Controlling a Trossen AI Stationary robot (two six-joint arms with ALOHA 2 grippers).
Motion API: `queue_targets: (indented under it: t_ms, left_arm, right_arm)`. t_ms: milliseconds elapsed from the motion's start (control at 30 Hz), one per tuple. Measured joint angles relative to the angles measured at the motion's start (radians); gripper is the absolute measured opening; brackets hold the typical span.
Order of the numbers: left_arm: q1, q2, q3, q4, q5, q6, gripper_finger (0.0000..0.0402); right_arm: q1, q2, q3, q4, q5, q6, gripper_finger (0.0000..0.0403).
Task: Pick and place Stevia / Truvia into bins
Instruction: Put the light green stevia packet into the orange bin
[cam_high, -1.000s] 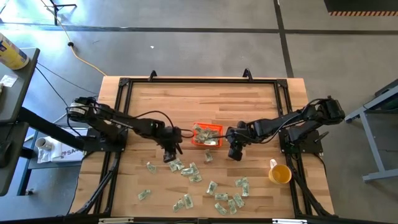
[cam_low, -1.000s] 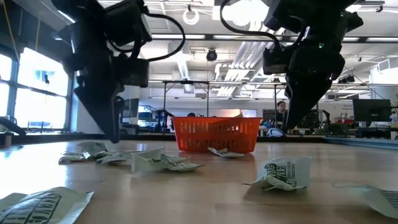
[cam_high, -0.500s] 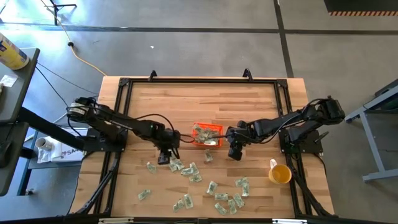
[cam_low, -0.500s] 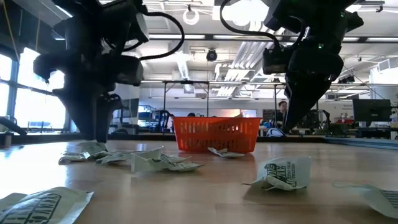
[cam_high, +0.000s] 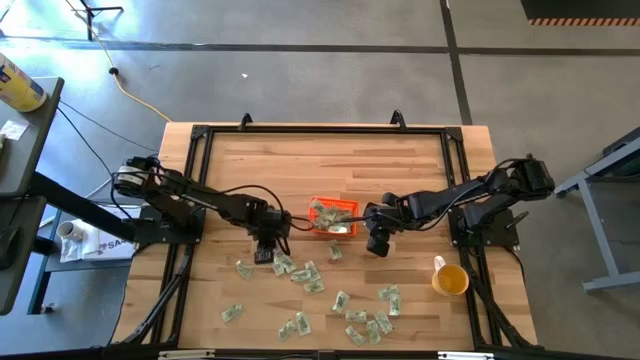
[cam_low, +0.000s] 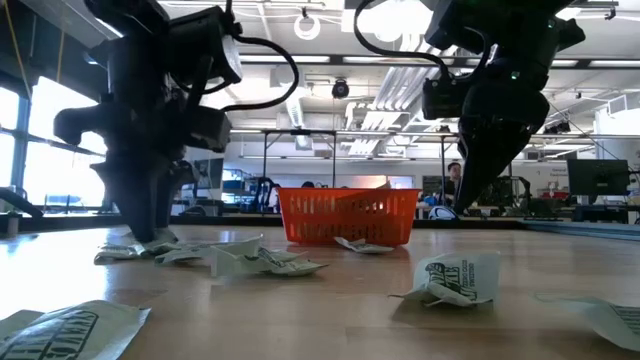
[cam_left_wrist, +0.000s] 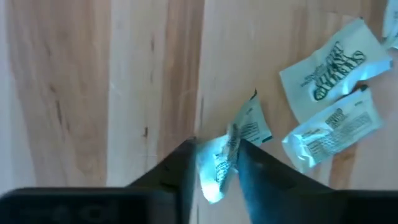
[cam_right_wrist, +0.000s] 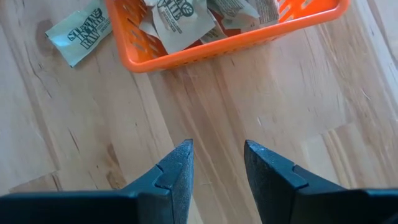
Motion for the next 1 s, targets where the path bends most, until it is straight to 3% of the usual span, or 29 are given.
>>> queue_targets:
  t_ms: [267,400,533,667,833,1000]
  left_arm:
    - [0.019,0.005,0.056,0.006,-0.090,-0.109,0.0022]
    - [0.065,-0.001,0.135,0.012,-0.134,-0.152,0.0030]
    - [0.110,-0.001,0.242,0.078,-0.208,-0.121,0.0048]
    - [0.157,-0.002,0.312,0.214,-0.221,-0.005,0.0027]
    - [0.235,0.071,0.333,0.305,-0.143,0.010,0.0026]
    - [0.254,0.178,0.333,0.386,-0.015,-0.144,0.0101]
  right_arm:
    - [0.002,0.000,0.000,-0.025,0.001,0.009,0.0133]
    - [0.062,-0.033,0.000,-0.074,0.003,0.057,0.0133]
    - [0.152,-0.082,0.000,-0.162,0.133,0.129,0.0133]
    - [0.196,-0.105,0.000,-0.261,0.214,0.220,0.0133]
    - [0.202,-0.106,0.000,-0.282,0.198,0.263,0.0133]
    - [0.202,-0.106,0.000,-0.268,0.198,0.264,0.0133]
